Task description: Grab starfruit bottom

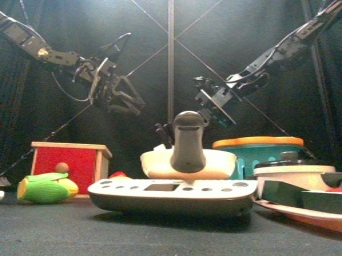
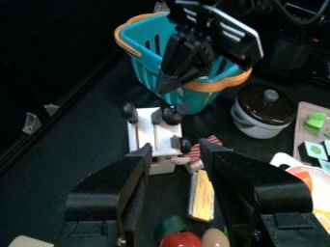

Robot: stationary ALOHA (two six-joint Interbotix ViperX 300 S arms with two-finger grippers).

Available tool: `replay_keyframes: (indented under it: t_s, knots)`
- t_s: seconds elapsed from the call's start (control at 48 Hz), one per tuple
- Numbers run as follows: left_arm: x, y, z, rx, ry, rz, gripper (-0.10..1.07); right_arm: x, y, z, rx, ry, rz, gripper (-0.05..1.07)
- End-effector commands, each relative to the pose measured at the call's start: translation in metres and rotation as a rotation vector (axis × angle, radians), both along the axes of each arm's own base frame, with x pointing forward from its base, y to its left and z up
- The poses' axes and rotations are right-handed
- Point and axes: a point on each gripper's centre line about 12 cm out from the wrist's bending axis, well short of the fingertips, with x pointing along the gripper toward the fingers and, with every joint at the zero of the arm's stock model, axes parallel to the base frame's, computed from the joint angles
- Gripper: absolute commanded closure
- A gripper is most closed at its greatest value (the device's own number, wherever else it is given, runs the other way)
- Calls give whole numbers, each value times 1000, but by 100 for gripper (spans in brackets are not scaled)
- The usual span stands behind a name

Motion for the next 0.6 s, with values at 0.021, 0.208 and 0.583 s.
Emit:
replay_keyframes:
  t_s: [0.021, 0.208, 0.583]
  knots:
    - [2, -10, 9, 22, -36, -35, 16, -7, 11, 36, -27, -90, 11, 66]
    - [-1, -23, 13, 65, -41, -93, 16, -26, 43, 67, 4, -200, 37, 66]
    - [-38, -47, 17, 96, -102, -145, 16, -51, 143, 56, 403, -294, 117, 66]
